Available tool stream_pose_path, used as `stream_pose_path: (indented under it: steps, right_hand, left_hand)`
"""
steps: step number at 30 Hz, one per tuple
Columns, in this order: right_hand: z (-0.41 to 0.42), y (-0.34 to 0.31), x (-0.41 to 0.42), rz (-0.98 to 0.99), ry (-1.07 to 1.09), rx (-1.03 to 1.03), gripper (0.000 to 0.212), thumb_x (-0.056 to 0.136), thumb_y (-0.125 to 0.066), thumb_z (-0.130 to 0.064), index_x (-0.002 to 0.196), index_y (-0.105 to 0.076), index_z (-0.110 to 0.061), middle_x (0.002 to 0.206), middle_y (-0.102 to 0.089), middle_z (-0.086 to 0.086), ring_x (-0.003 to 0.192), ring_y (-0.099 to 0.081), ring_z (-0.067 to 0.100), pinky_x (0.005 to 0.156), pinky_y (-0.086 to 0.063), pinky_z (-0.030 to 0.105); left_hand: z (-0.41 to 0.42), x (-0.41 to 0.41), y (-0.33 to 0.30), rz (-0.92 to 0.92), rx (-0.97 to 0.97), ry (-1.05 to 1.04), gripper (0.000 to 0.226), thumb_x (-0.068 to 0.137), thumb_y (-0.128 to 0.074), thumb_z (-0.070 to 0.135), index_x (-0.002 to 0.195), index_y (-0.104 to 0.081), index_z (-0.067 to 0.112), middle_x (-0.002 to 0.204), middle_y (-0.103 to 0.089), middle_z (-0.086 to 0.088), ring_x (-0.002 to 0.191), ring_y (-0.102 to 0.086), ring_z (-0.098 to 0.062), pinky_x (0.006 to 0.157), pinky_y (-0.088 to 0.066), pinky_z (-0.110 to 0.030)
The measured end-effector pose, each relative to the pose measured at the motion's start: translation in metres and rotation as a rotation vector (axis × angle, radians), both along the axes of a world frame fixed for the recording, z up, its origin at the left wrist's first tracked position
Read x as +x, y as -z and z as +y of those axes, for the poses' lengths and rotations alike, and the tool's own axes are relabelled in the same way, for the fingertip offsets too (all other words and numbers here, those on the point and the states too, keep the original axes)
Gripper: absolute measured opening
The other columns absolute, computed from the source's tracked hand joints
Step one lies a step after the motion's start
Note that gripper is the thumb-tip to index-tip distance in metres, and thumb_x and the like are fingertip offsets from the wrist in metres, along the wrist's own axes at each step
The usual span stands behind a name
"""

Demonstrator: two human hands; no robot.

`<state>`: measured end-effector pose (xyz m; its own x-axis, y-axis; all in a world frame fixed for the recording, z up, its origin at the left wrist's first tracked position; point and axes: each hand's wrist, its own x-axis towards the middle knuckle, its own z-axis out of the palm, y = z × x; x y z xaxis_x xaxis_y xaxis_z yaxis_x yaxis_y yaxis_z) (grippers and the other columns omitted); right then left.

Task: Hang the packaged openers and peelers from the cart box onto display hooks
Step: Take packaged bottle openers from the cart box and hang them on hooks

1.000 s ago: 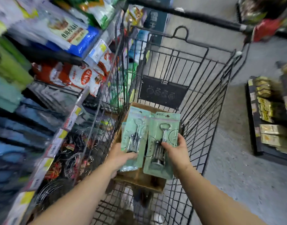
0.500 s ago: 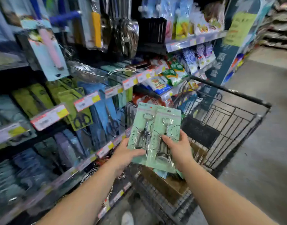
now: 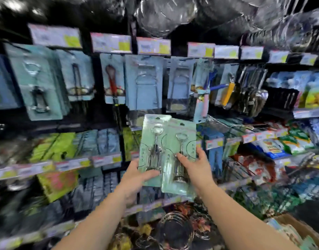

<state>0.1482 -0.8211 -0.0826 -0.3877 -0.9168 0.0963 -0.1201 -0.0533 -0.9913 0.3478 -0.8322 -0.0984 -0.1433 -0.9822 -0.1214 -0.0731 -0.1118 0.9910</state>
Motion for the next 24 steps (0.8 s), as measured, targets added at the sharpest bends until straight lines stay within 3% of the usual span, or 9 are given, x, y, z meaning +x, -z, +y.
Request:
stream_pose_path:
  steps: [5,7,10,12,13,15,17,19,24]
  right_hand:
    - [-0.026,-0.034,0.139,0.037,-0.139,-0.111,0.085,0.078,-0.079,-0.039,0.148,-0.032,-0.027,0.146,-0.047,-0.005,0.132,-0.046,0.017,0.109,-0.039,0.04]
    - [-0.033,-0.044,0.193,0.008,-0.18,-0.14,0.086,0.077,-0.08,-0.039,0.148,-0.032,-0.028,0.145,-0.047,-0.007,0.131,-0.046,0.018,0.109,-0.039,0.039]
    - [-0.041,-0.057,0.263,0.003,-0.214,-0.187,0.086,0.077,-0.08,-0.039,0.148,-0.032,-0.029,0.133,-0.05,-0.012,0.12,-0.049,0.011,0.096,-0.039,0.027]
    - [-0.045,-0.065,0.299,-0.039,-0.241,-0.208,0.085,0.078,-0.081,-0.035,0.148,-0.032,-0.031,0.117,-0.053,-0.021,0.098,-0.053,0.0,0.083,-0.039,0.016]
    - [-0.046,-0.068,0.313,-0.054,-0.253,-0.217,0.084,0.078,-0.081,-0.033,0.147,-0.033,-0.032,0.11,-0.053,-0.026,0.089,-0.051,-0.009,0.076,-0.038,0.011]
    - [-0.048,-0.075,0.335,-0.055,-0.278,-0.241,0.082,0.078,-0.08,-0.03,0.146,-0.034,-0.032,0.112,-0.055,-0.026,0.09,-0.05,-0.013,0.075,-0.039,0.011]
    - [-0.048,-0.082,0.35,-0.043,-0.294,-0.255,0.083,0.078,-0.08,-0.03,0.146,-0.033,-0.032,0.129,-0.057,-0.016,0.111,-0.056,0.003,0.095,-0.046,0.027]
    - [-0.048,-0.087,0.361,-0.01,-0.297,-0.267,0.087,0.077,-0.08,-0.032,0.148,-0.029,-0.034,0.143,-0.05,-0.007,0.13,-0.048,0.017,0.109,-0.041,0.043]
    - [-0.054,-0.104,0.378,0.108,-0.304,-0.377,0.088,0.077,-0.08,-0.038,0.147,-0.027,-0.041,0.147,-0.038,-0.018,0.137,-0.034,0.01,0.101,-0.033,0.027]
  left_hand:
    - [-0.007,0.142,-0.026,0.054,-0.115,-0.137,0.113,0.038,-0.09,0.05,0.137,-0.046,0.018,0.134,-0.062,-0.009,0.121,-0.06,-0.031,0.103,-0.047,-0.052]
    - [-0.008,0.195,-0.035,0.072,-0.159,-0.193,0.113,0.038,-0.091,0.046,0.137,-0.046,0.014,0.129,-0.064,-0.013,0.118,-0.061,-0.036,0.103,-0.047,-0.057]
    - [-0.007,0.261,-0.05,0.082,-0.214,-0.229,0.089,0.045,-0.091,0.035,0.124,-0.055,0.014,0.104,-0.076,-0.005,0.094,-0.074,-0.024,0.074,-0.06,-0.039]
    - [-0.008,0.295,-0.058,0.099,-0.244,-0.23,0.061,0.06,-0.088,0.019,0.112,-0.055,0.016,0.084,-0.078,0.003,0.072,-0.075,-0.013,0.051,-0.055,-0.025]
    - [-0.008,0.308,-0.063,0.111,-0.253,-0.233,0.056,0.064,-0.086,0.013,0.11,-0.055,0.016,0.081,-0.078,0.005,0.071,-0.075,-0.012,0.051,-0.054,-0.025]
    - [-0.008,0.33,-0.07,0.107,-0.275,-0.239,0.059,0.065,-0.087,0.015,0.114,-0.054,0.02,0.091,-0.078,0.005,0.081,-0.076,-0.016,0.066,-0.057,-0.032]
    - [-0.008,0.346,-0.073,0.12,-0.303,-0.251,0.068,0.061,-0.089,0.023,0.119,-0.054,0.023,0.102,-0.077,0.005,0.092,-0.074,-0.017,0.081,-0.056,-0.037]
    - [-0.01,0.358,-0.072,0.172,-0.313,-0.263,0.083,0.049,-0.091,0.033,0.123,-0.054,0.023,0.11,-0.075,0.001,0.101,-0.072,-0.022,0.095,-0.052,-0.048]
    - [-0.011,0.383,-0.058,0.289,-0.297,-0.338,0.114,0.034,-0.094,0.049,0.134,-0.047,0.024,0.131,-0.065,-0.006,0.119,-0.062,-0.03,0.107,-0.041,-0.059]
